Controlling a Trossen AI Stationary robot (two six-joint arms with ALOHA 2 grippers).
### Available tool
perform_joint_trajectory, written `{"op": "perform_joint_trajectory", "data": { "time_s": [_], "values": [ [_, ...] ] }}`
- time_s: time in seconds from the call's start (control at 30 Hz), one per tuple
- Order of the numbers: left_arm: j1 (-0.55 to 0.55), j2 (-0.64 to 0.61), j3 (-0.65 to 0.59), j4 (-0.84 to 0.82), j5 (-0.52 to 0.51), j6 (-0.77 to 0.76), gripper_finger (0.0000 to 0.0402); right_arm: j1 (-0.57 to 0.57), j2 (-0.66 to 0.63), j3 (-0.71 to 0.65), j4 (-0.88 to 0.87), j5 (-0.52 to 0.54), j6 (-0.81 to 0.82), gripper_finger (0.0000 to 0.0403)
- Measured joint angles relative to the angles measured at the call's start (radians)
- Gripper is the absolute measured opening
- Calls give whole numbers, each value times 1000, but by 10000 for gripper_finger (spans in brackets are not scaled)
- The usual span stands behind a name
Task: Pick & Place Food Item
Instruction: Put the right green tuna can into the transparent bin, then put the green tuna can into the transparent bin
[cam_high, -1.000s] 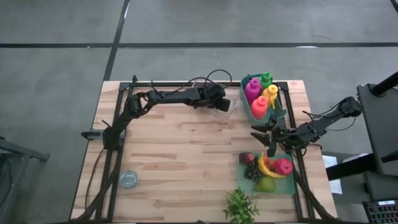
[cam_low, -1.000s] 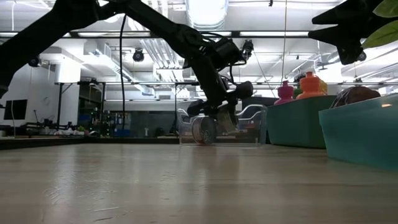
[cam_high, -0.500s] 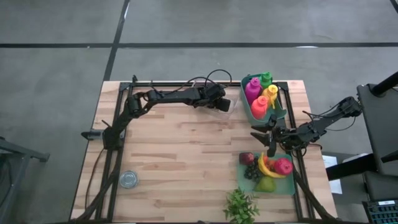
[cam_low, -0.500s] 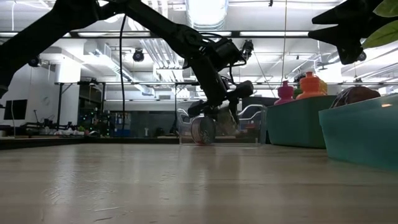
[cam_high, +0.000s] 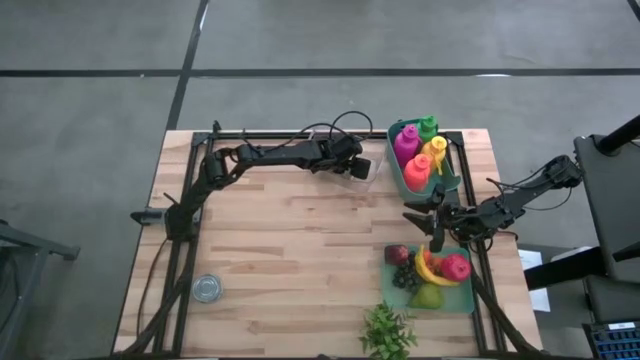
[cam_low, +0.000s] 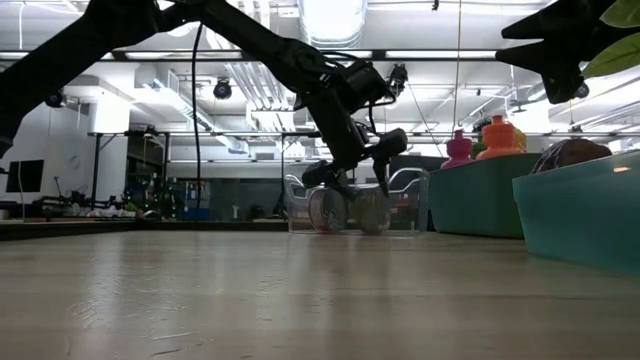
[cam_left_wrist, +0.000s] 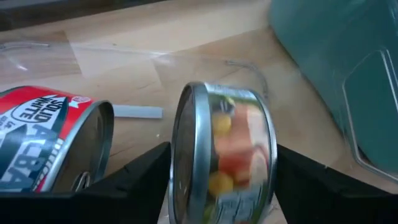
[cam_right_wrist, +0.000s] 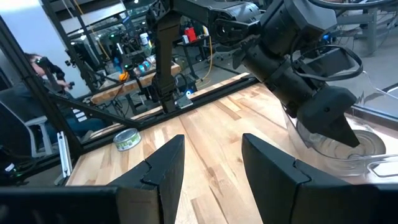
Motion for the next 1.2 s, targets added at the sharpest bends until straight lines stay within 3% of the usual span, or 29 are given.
{"op": "perform_joint_trajectory", "data": {
  "time_s": [0.63, 0.93, 1.2],
  "values": [
    [-29, -103, 1, -39, -79, 53, 265, 0, 0, 0, 0, 0, 0, 157],
    [-30, -110, -6, -48, -33, 61, 265, 0, 0, 0, 0, 0, 0, 157],
    [-94, -198, -7, -77, -22, 180, 265, 0, 0, 0, 0, 0, 0, 157]
  ]
}}
